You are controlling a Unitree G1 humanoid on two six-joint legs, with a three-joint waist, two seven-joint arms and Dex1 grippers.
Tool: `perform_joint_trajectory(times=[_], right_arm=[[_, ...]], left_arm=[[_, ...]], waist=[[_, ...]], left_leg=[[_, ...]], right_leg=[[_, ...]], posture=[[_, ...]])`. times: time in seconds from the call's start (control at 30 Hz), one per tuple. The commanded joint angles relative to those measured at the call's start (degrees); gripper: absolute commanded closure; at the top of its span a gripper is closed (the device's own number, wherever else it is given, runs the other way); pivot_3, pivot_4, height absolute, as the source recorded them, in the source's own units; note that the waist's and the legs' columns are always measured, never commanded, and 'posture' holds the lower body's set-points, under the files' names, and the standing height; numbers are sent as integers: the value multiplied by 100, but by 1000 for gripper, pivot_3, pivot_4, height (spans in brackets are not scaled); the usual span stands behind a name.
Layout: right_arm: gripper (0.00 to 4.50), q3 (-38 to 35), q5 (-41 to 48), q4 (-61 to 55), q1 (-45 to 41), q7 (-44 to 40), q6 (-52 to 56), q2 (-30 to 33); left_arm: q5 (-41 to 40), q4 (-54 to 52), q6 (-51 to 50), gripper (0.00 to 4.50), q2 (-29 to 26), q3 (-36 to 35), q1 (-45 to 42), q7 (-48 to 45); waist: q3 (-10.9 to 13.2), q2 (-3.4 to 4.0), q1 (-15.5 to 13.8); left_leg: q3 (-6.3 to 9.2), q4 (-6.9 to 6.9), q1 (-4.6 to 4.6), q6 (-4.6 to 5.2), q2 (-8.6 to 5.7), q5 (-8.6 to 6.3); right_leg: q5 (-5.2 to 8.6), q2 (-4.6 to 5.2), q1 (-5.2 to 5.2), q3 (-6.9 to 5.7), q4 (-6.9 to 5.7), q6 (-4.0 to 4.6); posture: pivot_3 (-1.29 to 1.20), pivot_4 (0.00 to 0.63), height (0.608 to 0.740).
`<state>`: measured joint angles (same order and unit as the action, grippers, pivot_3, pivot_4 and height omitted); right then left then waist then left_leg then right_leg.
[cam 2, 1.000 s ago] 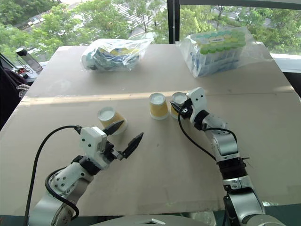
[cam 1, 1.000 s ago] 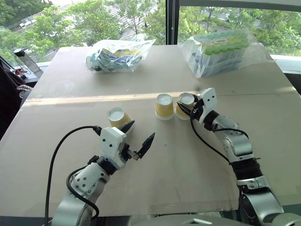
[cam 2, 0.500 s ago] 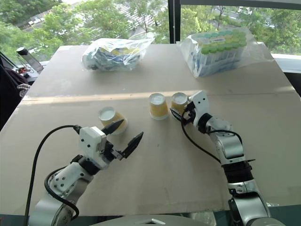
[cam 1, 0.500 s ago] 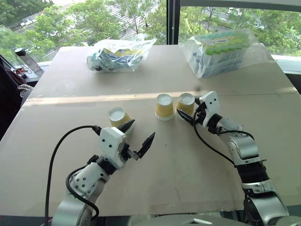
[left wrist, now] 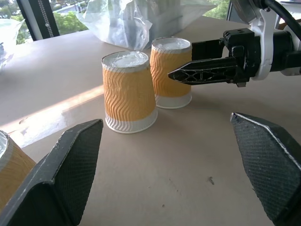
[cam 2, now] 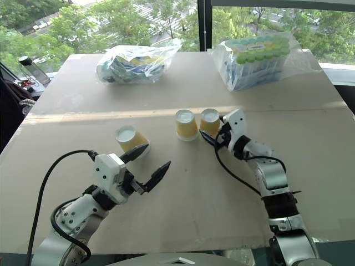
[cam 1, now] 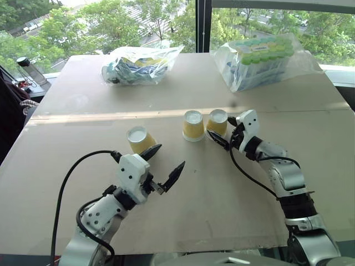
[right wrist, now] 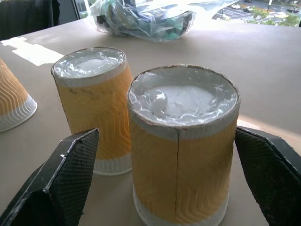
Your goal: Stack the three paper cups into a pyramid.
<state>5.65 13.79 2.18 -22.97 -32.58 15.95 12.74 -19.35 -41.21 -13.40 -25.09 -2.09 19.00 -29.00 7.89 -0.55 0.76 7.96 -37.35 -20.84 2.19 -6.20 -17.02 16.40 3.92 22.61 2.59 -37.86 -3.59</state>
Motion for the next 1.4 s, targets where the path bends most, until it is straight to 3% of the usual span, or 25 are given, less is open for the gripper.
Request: perform_joint_trajectory(times=[0.03,0.1,0.13,0.2,0.23,0.27,0.8,0.97,1.2,1.4], right_arm=[[40,-116,-30,131,-217,23,-342,-57],[279,-110,-42,215,-261,30,-435,-81],[705,-104,-47,245,-276,38,-464,-95],[1128,-87,-47,267,-272,42,-495,-111],[1768,-74,-47,266,-262,30,-502,-115],[1985,-63,-37,246,-245,9,-489,-115],[1985,61,-43,-386,172,33,-49,-59],[78,35,-65,-365,167,33,-11,-17],[78,-117,113,-808,577,-198,165,370],[78,-220,440,-1678,1571,-813,516,1268]], left_arm=[[-7,-147,97,0,15,-22,-60,22],[-5,-144,92,0,20,-8,-90,31],[-1,-143,93,0,22,1,-100,36],[8,-147,93,0,27,19,-108,46],[10,-148,94,0,26,24,-111,50],[11,-155,95,0,28,30,-107,56],[15,-151,110,0,29,27,-82,53],[7,-141,122,0,21,9,-90,39],[-13,-205,327,0,93,14,131,-4],[-224,-324,937,0,125,-17,1239,-421]], waist=[[0,0,0],[0,0,0],[0,0,0],[0,0,0],[0,0,1],[0,0,1],[0,0,0],[0,0,0],[0,0,-18],[2,-1,-11]], left_leg=[[0,0,0,0,0,0],[0,0,0,0,0,0],[0,0,0,0,0,0],[1,0,0,0,0,0],[0,0,0,0,0,0],[0,0,0,0,0,0],[0,1,0,0,0,0],[1,1,0,0,0,0],[1,1,-1,0,0,0],[0,8,-6,1,0,-1]], right_leg=[[0,0,0,0,0,0],[0,0,0,-1,0,0],[0,0,0,-1,0,0],[0,0,0,-2,0,0],[0,0,0,0,0,0],[0,0,0,0,0,0],[0,0,0,0,0,0],[0,0,0,0,0,0],[0,1,0,-1,1,0],[0,3,-2,6,18,0]], posture=[[0,150,740],[0,150,740],[0,150,740],[0,150,740],[0,150,740],[0,150,740],[0,150,740],[0,150,740],[0,150,740],[0,150,740]])
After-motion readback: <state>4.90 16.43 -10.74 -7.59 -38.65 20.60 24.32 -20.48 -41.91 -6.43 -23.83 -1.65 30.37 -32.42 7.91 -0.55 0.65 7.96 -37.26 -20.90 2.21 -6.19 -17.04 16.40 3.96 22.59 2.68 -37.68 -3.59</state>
